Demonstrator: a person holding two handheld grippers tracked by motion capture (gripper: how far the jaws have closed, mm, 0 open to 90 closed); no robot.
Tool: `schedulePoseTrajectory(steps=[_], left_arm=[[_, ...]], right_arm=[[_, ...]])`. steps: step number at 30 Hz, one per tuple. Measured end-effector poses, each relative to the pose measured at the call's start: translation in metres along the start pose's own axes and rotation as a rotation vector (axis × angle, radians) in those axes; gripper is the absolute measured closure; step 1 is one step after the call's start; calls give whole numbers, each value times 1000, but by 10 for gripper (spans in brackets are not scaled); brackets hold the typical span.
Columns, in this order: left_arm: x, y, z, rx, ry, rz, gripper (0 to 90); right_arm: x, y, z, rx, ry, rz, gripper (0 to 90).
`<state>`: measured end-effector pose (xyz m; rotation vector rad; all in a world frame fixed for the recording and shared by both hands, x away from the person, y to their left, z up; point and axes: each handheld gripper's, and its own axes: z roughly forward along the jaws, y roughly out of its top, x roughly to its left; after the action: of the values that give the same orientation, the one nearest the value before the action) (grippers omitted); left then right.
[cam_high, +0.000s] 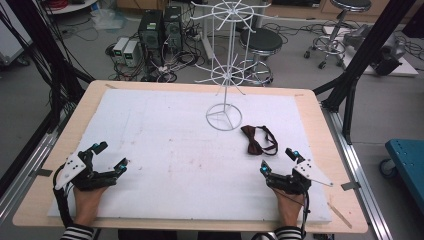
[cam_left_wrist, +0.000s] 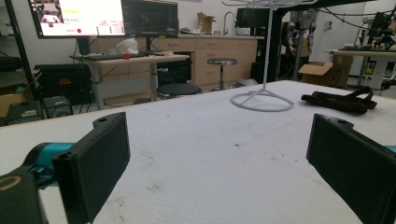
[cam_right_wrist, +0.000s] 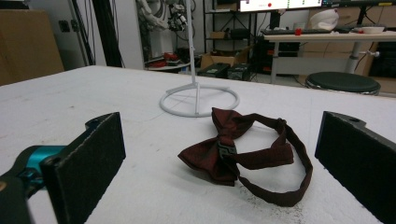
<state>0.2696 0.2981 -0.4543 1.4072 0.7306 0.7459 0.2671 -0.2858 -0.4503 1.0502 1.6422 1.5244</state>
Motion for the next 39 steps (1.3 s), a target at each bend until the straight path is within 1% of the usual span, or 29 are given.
schedulePoseTrajectory(steps=[15, 19, 23, 25, 28, 29, 32, 33, 36, 37, 38, 39], left_arm=[[0, 0, 0, 2, -3, 8, 65], [0, 0, 0, 2, -2, 5, 65], [0, 0, 0, 4, -1, 8, 65], [0, 0, 0, 2, -1, 5, 66], [0, 0, 0, 4, -1, 9, 66], [0, 0, 0, 4, -1, 9, 66], [0, 0, 0, 4, -1, 10, 65], [0, 0, 0, 3, -1, 7, 65], [0, 0, 0, 3, -1, 7, 65], [0, 0, 0, 5, -1, 9, 66], [0, 0, 0, 4, -1, 10, 65], [0, 0, 0, 4, 0, 8, 65]], right_arm=[[0, 0, 0, -1, -1, -9, 9], [-1, 0, 0, 4, -5, 12, 9], [-1, 1, 0, 4, -4, 12, 9], [0, 2, 0, 13, 5, 11, 10], [1, 4, 1, 26, 6, 4, 10], [1, 6, 0, 29, 1, -4, 10], [1, 11, 0, 35, -5, 0, 10], [1, 15, 1, 57, -17, 1, 10], [1, 20, 2, 73, -16, -3, 10], [0, 25, 5, 97, -15, -4, 10], [0, 27, 6, 104, -13, -6, 10], [-1, 30, 8, 108, -13, -19, 10]])
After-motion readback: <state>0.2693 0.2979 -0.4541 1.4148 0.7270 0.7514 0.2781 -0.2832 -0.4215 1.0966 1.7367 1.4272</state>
